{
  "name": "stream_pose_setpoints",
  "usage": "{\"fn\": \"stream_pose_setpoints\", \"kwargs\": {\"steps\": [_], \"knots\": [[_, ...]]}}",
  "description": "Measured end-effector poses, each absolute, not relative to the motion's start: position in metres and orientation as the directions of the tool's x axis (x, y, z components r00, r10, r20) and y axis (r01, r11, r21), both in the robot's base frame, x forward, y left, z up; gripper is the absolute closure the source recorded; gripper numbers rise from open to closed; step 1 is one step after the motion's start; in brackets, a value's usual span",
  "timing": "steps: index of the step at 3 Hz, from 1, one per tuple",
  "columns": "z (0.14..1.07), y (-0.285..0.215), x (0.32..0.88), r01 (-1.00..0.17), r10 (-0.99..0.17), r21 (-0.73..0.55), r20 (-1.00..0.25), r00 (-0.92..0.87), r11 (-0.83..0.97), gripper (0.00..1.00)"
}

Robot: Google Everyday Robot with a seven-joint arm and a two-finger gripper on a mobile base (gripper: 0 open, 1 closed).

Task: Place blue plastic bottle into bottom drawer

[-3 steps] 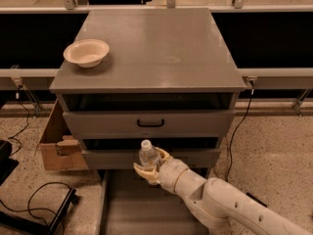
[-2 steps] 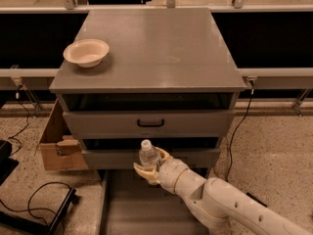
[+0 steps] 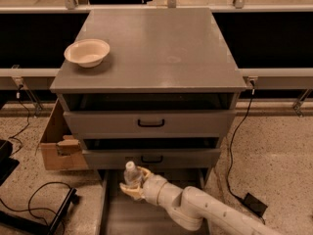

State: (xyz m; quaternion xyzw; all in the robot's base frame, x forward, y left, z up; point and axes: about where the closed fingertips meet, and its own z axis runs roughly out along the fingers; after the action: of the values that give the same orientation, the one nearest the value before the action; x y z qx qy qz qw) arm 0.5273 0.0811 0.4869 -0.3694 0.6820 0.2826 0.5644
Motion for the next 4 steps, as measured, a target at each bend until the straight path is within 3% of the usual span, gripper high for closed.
{"fn": "stream_pose_setpoints", "kwargs": {"steps": [2, 3, 4], "knots": [[0.315, 0.169, 0.514, -0.942, -0.153, 0.071, -0.980, -0.126, 0.327, 1.00], [0.309, 0.162, 0.549, -0.934, -0.147, 0.053, -0.983, -0.112, 0.354, 1.00], [0.309, 0.162, 0.549, -0.934, -0.148, 0.053, -0.983, -0.112, 0.354, 1.00]]}}
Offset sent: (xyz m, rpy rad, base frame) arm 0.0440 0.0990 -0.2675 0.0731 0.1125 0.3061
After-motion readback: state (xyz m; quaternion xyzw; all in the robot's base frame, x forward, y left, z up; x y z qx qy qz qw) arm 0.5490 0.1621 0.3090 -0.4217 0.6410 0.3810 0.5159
